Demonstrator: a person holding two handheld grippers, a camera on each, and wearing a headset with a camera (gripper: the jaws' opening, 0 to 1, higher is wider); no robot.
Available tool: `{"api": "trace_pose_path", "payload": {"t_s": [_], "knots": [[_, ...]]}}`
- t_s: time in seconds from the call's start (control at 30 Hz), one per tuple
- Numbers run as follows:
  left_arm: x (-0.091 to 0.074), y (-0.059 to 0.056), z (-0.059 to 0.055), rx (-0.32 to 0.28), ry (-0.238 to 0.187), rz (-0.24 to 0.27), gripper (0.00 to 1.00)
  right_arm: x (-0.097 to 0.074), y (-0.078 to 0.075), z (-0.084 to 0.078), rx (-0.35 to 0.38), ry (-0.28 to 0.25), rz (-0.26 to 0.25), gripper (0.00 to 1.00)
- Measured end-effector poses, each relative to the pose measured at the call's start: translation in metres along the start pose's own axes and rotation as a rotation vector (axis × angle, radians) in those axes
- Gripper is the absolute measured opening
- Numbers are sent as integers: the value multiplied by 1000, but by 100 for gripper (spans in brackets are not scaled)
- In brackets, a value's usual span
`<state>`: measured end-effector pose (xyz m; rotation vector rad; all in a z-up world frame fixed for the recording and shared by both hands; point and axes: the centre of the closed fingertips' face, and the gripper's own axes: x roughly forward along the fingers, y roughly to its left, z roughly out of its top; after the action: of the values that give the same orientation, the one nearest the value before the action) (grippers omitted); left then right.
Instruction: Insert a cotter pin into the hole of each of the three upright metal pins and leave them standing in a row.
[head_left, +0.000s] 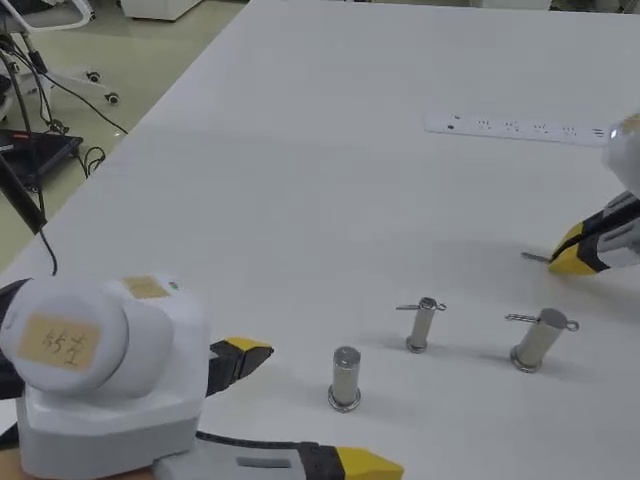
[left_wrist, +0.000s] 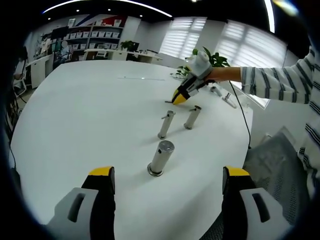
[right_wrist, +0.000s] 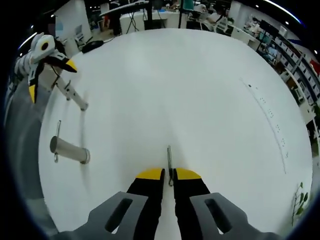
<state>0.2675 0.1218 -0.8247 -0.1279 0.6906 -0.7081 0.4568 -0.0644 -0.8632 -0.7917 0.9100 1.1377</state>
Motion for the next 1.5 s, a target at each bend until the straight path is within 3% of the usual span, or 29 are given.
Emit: {"api": "trace_pose_path", "payload": {"t_s": [0.17,0.3,0.5,0.67,0.83,0.97,1.27,1.5], "knots": [[0,-1,0,-4,0,-2,87,2,-4,-1,-11,36,-6,7],[0,-1,0,-4,0,-2,87,2,-9,-3,73,37,-3,6],[-2,1,0,-24,-8,2,83,3,-13,-5,46,18,9,4],[-4,-2,1,-37,-15,-5,82,5,-14,-5,25,36,-5,3],[-5,-6,0,-12,-18,-23,83,5,-14,-6,17,54,-22,3],[-7,-10,8,-17,-58,-55,81,1,-14,-10,-6,78,-31,3],[-8,-12,23,-12,-100,-67,80,-25,-11,-8,-13,48,-65,2],[-8,-16,35,-3,-115,-81,80,-46,1,4,-24,-34,-92,2]]}}
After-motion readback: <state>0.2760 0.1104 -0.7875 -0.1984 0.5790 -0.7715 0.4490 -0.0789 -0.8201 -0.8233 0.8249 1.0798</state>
